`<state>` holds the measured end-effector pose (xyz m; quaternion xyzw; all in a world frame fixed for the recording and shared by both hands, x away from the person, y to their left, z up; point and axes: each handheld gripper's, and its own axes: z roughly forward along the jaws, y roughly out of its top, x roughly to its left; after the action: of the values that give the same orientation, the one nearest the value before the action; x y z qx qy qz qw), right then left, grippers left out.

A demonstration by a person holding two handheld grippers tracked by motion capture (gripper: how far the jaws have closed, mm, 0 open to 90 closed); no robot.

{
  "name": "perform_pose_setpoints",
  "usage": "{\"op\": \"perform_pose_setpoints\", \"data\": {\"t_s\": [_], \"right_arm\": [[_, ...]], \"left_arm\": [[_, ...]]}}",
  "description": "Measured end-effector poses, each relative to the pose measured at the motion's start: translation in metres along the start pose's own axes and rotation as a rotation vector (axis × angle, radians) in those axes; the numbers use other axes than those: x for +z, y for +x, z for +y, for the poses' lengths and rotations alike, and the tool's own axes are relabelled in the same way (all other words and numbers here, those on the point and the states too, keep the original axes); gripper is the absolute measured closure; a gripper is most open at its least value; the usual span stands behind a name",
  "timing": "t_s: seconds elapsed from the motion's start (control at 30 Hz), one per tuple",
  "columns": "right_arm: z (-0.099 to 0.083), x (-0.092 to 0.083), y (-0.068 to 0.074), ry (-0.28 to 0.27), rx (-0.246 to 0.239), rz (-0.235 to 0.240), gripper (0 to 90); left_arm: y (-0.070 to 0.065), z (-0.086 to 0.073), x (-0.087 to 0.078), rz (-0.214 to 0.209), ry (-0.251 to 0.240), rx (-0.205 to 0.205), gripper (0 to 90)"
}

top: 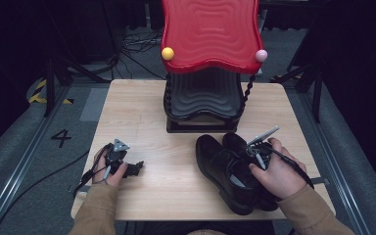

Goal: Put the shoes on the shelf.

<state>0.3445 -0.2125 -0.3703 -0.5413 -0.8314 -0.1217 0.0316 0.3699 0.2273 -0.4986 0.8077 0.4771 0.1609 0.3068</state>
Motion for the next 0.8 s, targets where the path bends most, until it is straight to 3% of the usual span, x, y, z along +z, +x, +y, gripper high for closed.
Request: {"op": "perform_pose_setpoints", "data": {"t_s": [0.8], "right_arm": [[-0.004,-0.096,0.012,-0.051,-0.056,-0.015,81.9]], "left_arm": [[0.0,0.0,0.0,0.0,0.0,0.0,0.0]]}}
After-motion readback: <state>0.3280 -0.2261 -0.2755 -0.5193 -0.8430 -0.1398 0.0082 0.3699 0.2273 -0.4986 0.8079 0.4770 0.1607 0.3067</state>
